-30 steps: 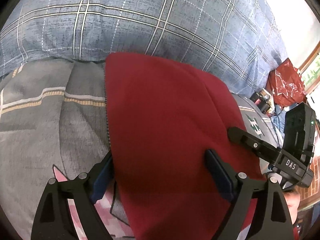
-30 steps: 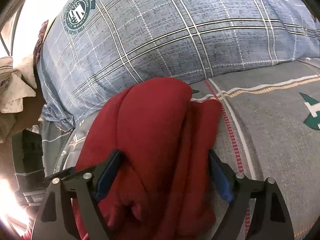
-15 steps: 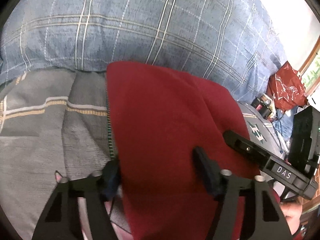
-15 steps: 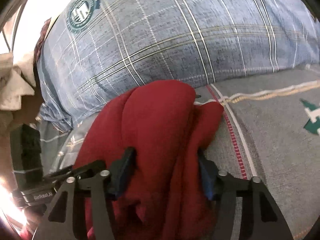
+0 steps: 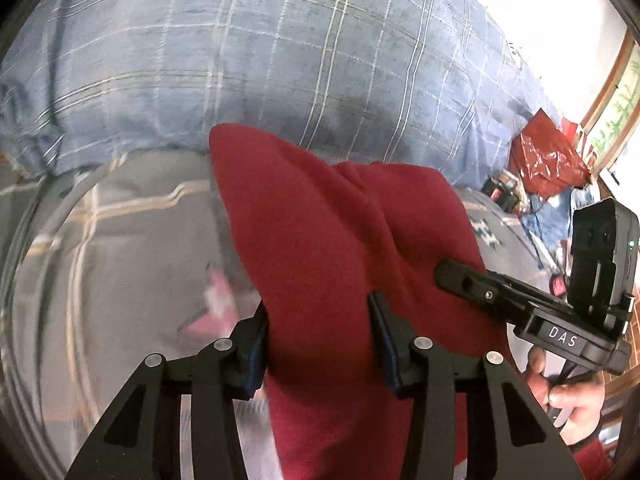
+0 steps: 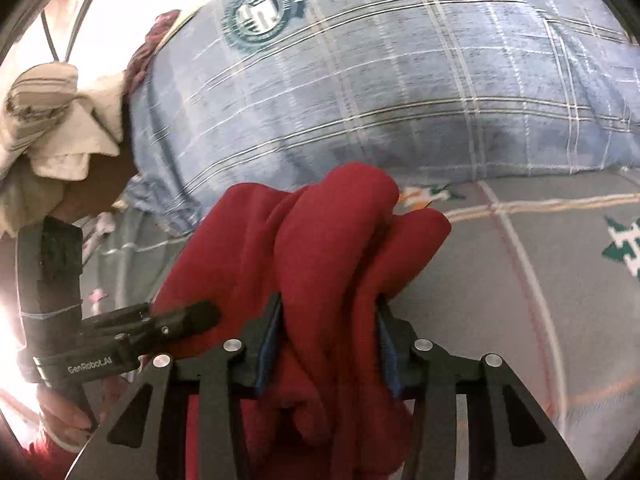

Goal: Fold small clothes

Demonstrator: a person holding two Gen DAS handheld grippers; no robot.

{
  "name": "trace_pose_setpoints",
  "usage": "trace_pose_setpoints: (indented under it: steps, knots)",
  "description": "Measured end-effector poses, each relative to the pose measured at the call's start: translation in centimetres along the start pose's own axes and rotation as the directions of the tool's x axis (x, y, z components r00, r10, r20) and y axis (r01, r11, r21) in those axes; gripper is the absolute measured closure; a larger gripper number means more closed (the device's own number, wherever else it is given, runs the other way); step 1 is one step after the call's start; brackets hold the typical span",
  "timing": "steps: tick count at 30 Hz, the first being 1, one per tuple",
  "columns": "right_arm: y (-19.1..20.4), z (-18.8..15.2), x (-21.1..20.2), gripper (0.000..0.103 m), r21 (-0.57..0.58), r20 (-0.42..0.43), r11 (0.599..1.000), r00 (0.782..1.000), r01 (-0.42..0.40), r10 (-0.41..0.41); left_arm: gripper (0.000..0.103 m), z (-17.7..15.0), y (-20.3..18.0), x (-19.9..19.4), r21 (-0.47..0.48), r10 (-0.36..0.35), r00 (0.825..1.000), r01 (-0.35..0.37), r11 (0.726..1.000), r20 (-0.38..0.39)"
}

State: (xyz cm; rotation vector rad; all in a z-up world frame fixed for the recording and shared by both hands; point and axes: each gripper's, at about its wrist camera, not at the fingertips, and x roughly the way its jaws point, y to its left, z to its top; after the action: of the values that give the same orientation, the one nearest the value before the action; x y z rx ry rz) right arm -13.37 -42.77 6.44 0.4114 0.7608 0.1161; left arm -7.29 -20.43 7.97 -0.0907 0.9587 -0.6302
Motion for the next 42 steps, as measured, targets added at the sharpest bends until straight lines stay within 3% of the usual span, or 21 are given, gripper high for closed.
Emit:
trace_pose_setpoints:
  steps: [4,6,8,12,15,19,22,24,30,32,35,42]
  knots:
    - [1.1,-2.7,0.4,0.055,0.003,-0.049,1.0,0.999,-0.003,0.004,0.057,-2.8,0.3,0.2,-0.023,0.05,0.998,-0.052,0.998,-0.049]
    - [0.5,-3.9,1.5,0.05,0.033,-0.105,0.999,0.994,0.038,-0.035,0.051,-3.5,0.7,0.3,-0.035,0.067,0.997,-0.069,0.997,-0.042]
    - [0.1,-4.4,1.1,0.046,0.03,-0.105,0.996,0.991,0.087,-0.084,0.046,-3.6,1.1,-0.2,-0.06,0.068,0.997,-0.07,0.996,-0.037]
    - [0.9,-4.3,-2.7,0.046,0.015,-0.024,0.994,0.994,0.105,-0.104,0.045,-3.4,1.5,-1.1,-0.117,0.076,0.997,-0.079,0.99,-0.029]
    - [3.2,-4.6,-4.3,0.048,-0.076,0.0,0.992,0.995,0.1,-0.1,0.039,-3.7,0.9,-2.0,-0.102,0.129,0.992,-0.128,0.987,0.007]
    - [5.7,-6.4,-3.0,0.057,-0.168,-0.05,0.984,0.996,0.066,-0.075,0.035,-5.2,-0.3,-3.5,-0.088,0.171,0.984,-0.166,0.982,0.051]
    - [5.5,-8.6,-0.4,0.058,-0.214,-0.1,0.961,0.975,0.175,-0.199,0.034,-6.3,-0.8,-4.6,-0.073,0.198,0.978,-0.194,0.978,0.059]
    - [4.4,-9.3,0.3,0.059,-0.177,-0.115,0.971,0.977,0.16,-0.182,0.034,-7.2,-1.4,-5.4,-0.057,0.218,0.973,-0.214,0.975,0.076]
    - [5.4,-8.6,-2.5,0.053,-0.142,-0.046,0.976,0.984,0.163,-0.171,0.034,-8.7,-2.8,-8.6,-0.03,0.283,0.948,-0.282,0.959,0.147]
    - [6.3,-8.4,-4.1,0.041,-0.148,0.006,0.973,0.984,0.179,-0.18,0.034,-9.3,-3.2,-9.7,-0.034,0.3,0.939,-0.299,0.954,0.167]
    - [7.7,-8.0,-6.0,0.031,-0.162,0.087,0.962,0.974,0.219,-0.207,0.034,-10.0,-4.3,-11.4,-0.025,0.325,0.923,-0.327,0.945,0.205]
    - [9.8,-7.5,-7.8,0.017,-0.158,0.182,0.946,0.95,0.283,-0.254,0.034,-11.1,-5.5,-13.9,-0.001,0.325,0.914,-0.335,0.942,0.243]
